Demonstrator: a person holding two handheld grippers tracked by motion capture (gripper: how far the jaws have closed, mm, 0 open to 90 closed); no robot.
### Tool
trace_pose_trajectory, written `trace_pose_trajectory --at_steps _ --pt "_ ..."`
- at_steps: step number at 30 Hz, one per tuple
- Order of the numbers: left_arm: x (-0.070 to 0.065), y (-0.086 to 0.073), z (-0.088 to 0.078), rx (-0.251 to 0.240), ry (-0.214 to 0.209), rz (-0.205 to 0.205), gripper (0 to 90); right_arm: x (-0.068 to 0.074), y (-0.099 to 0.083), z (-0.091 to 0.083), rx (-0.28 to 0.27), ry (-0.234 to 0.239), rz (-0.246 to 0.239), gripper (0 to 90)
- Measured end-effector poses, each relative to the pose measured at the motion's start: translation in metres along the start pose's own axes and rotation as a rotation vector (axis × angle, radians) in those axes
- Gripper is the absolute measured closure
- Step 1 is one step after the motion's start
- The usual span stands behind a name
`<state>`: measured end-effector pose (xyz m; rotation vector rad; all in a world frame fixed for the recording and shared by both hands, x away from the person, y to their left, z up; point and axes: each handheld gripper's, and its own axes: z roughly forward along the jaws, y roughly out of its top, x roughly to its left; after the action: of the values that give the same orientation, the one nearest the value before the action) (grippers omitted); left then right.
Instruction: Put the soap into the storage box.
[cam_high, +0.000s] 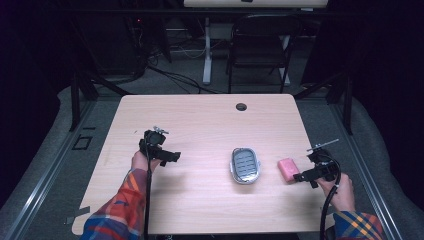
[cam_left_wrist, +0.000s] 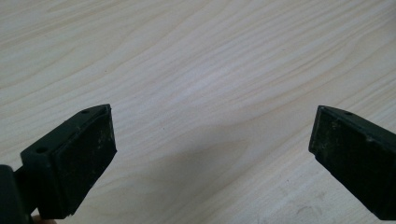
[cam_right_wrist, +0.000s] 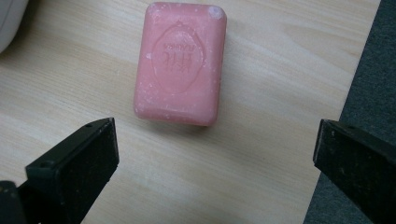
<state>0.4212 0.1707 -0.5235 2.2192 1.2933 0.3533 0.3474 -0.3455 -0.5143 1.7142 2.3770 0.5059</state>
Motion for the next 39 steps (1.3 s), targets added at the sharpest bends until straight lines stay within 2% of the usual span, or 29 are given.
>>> trace_pose_trajectory --at_steps 8,11,13,21,28,39 --pt "0.000 0.000 0.000 0.000 0.002 0.001 0.5 0.001 -0.001 0.001 0.016 -0.005 -0.001 0.0" --pt "-0.001 0.000 0.000 -0.001 0.001 -0.001 0.5 0.003 -0.001 0.004 0.006 -0.003 0.008 0.0" --pt "-0.002 0.001 0.001 0.002 -0.001 0.002 0.5 0.002 -0.001 0.003 0.031 -0.006 -0.007 0.0" --pt "-0.001 0.001 0.001 0.000 -0.001 0.001 0.5 0.005 -0.001 0.005 0.024 -0.003 -0.003 0.0" --pt "-0.002 0.001 0.000 0.001 0.007 0.002 0.4 0.009 0.001 0.004 0.030 0.014 -0.015 0.0" --pt "-0.002 0.002 0.000 -0.003 0.009 0.002 0.4 0.014 0.010 0.009 0.015 0.071 0.033 0.0"
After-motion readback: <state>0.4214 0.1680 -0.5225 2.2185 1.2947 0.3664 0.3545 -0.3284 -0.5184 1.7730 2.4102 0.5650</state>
